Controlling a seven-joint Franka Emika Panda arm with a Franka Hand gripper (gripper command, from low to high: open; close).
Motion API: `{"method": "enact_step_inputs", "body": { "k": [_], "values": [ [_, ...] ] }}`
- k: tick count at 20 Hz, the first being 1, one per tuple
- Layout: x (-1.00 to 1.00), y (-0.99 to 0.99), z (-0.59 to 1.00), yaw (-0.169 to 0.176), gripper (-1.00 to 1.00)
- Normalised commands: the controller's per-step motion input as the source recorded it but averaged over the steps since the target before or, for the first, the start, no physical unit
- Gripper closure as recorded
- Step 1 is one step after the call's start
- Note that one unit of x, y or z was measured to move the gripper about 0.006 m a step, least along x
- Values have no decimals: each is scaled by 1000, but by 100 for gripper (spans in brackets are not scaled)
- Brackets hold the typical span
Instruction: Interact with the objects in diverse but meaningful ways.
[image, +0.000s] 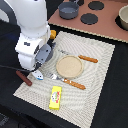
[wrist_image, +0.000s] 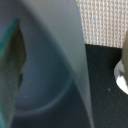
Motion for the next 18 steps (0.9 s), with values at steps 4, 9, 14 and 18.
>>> {"method": "enact_step_inputs", "body": {
  "k": [4, 9, 14, 18],
  "values": [
    [-316, 0, -136, 3, 100],
    [-278, 0, -53, 0, 100],
    [-36, 23, 305, -10, 100],
    [1, 82, 1000, 1, 100]
  ]
}}
